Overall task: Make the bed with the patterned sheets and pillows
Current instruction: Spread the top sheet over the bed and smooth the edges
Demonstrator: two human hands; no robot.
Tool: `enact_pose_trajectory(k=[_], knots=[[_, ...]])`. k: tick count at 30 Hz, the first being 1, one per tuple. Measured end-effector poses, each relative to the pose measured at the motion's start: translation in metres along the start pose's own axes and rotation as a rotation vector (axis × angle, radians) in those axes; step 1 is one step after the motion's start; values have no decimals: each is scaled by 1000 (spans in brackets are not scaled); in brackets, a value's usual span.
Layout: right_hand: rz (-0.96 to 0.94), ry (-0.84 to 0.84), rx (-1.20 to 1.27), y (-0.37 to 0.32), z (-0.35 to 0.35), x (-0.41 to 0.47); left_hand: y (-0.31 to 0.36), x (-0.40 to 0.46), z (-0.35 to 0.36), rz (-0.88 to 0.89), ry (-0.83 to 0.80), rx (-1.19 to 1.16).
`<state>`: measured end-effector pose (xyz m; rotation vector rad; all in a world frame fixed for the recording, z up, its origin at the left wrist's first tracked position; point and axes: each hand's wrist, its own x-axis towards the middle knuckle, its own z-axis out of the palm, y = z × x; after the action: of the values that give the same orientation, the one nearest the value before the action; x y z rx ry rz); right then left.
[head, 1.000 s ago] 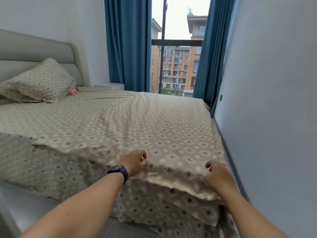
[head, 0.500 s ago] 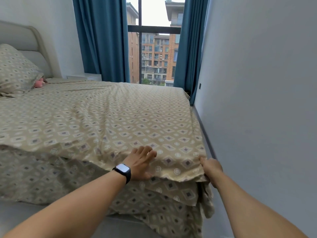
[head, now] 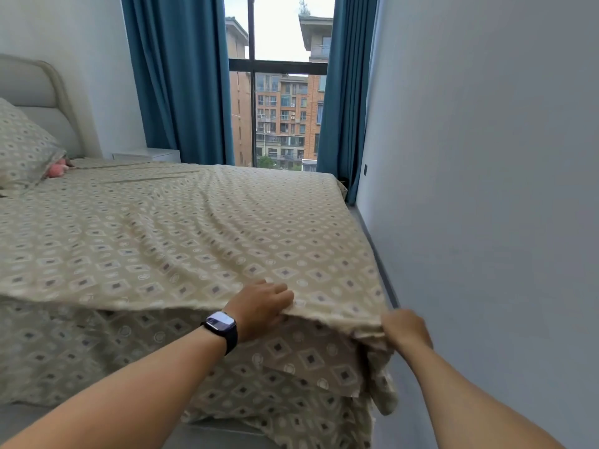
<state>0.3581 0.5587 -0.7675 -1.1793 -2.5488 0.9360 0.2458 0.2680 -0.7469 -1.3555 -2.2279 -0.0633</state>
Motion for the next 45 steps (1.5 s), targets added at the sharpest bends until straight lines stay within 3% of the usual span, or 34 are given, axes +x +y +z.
enact_pose_trajectory(k=[2, 5, 7, 9, 12, 14, 17, 20, 22, 28, 30, 32, 35, 36, 38, 40, 42, 45], knots=[[58, -178, -73, 9, 4, 1, -2, -6, 9, 34, -101, -34], [1, -25, -95, -8, -6, -6, -2, -5, 11, 9, -141, -81], [-152, 108, -154, -23, -12, -17, -3, -3, 7, 12, -102, -98], [-413, 112, -100, -37, -14, -26, -4, -2, 6, 25, -15, -91], [-665, -255, -64, -58, -14, -41, -3, 2, -1, -8, 91, -69], [-717, -352, -399, -60, -1, -45, -2, 5, -7, -28, 141, -50], [-614, -141, -649, -43, 22, -52, -1, 5, -11, -21, 185, -59], [-469, 235, -453, -35, 12, -48, -4, 1, -10, -10, 221, -44], [-437, 366, -354, -26, -5, -37, -7, -1, -10, -5, 198, -20], [-189, 319, -140, 17, -16, -16, -11, -9, 2, -87, -34, -36], [-221, 416, -66, 15, -23, -14, -10, -5, -5, -86, 20, -55], [-396, 602, 18, 6, -35, -11, -6, 0, -17, -82, 168, -92], [-483, 723, -207, -3, -37, -14, -7, 1, -32, -113, 276, -151], [-407, 623, -346, -2, -30, -16, -8, 0, -31, -114, 269, -150], [-200, 160, -520, 5, -14, -19, -8, 1, -24, -90, 169, -152], [-101, -252, -591, 9, -3, -23, -5, 2, -15, -89, -43, -229], [-37, -427, -607, 4, -3, -24, 1, 2, -7, -137, -290, -344], [-55, -464, -632, -4, -5, -28, 1, 2, -5, -187, -515, -378]])
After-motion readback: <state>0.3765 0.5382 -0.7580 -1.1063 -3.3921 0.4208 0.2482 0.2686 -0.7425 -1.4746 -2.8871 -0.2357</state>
